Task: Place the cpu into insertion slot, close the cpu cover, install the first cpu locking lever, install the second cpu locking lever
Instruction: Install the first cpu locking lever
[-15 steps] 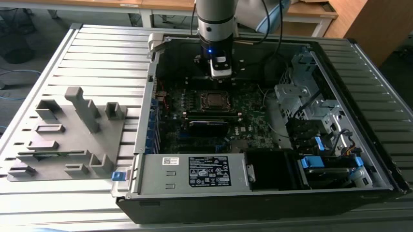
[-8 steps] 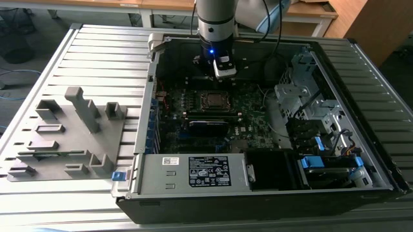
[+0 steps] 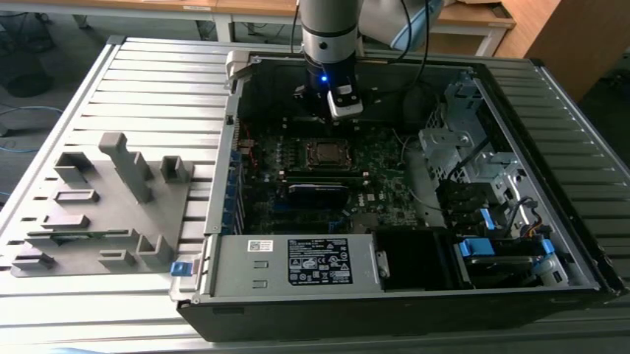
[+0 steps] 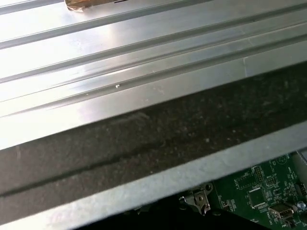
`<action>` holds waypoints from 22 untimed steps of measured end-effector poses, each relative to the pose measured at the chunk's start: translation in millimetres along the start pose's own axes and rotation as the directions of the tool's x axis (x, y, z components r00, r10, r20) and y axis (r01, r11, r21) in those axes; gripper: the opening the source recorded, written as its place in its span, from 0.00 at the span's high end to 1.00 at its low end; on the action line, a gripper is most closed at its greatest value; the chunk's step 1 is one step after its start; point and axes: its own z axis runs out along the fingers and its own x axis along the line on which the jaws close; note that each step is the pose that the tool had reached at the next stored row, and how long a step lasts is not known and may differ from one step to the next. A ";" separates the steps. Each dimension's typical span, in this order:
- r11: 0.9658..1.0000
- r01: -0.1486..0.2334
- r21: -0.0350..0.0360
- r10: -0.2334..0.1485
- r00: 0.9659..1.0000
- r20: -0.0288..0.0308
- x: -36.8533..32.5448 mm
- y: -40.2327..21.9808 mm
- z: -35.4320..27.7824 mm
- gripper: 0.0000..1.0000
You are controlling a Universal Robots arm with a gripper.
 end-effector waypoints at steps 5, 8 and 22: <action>1.000 -0.001 0.006 0.001 1.000 -0.014 -3.0 1.0 0.4 0.89; 1.000 -0.003 0.015 0.003 0.999 -0.041 -7.5 2.4 1.1 0.89; 1.000 -0.003 0.025 0.005 0.998 -0.068 -11.8 4.4 -5.9 0.89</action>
